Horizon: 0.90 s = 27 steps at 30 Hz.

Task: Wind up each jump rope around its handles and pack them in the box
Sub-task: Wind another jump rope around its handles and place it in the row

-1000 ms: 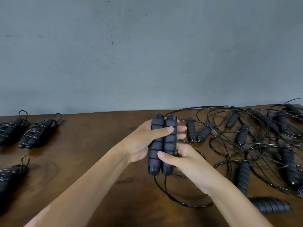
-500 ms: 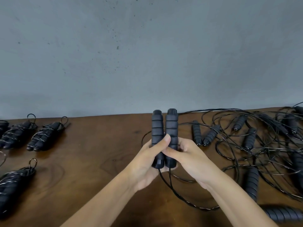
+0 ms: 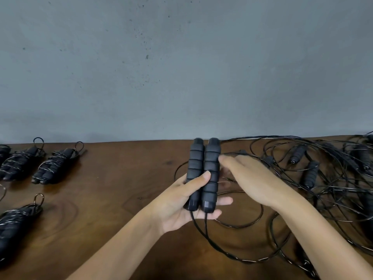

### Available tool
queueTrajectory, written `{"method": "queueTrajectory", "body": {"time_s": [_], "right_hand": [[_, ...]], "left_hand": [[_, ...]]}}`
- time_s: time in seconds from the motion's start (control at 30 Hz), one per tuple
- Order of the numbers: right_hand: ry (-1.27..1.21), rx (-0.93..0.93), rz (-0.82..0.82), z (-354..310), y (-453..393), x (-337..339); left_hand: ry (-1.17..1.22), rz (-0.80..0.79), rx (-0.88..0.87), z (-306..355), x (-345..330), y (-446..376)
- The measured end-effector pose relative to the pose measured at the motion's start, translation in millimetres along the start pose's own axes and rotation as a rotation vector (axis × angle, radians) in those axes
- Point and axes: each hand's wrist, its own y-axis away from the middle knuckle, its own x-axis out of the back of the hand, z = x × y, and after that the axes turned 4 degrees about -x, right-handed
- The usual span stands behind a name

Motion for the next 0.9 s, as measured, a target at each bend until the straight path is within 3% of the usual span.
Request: {"method": "queueTrajectory", "body": {"time_s": [0.07,0.27,0.4,0.53,0.77,0.9], "right_hand": [[-0.058,0.051,0.175,0,-4,2],[-0.807,0.051,-0.019,6,-23,-21],[-0.841,0.07,0.07,3,-28,-20],[-0.834,0.074,0.072,2,-36,-14],[-0.847,0.07,-0.035,-1,-35,-23],[-0.866,0.036,-0.206,15,-30,-40]], "left_hand": [[-0.08,-0.013,-0.009,1,-3,0],[-0.108,-0.052,0.047,-5,-16,-6],[0.006,-0.027,0.024,-13,-14,-8],[-0.025,-0.019,0.031,-16,-11,-10],[-0.002,0.018,0.061,-19,-12,-11],[0.001,0.11,-0.005,-15,-7,-13]]}}
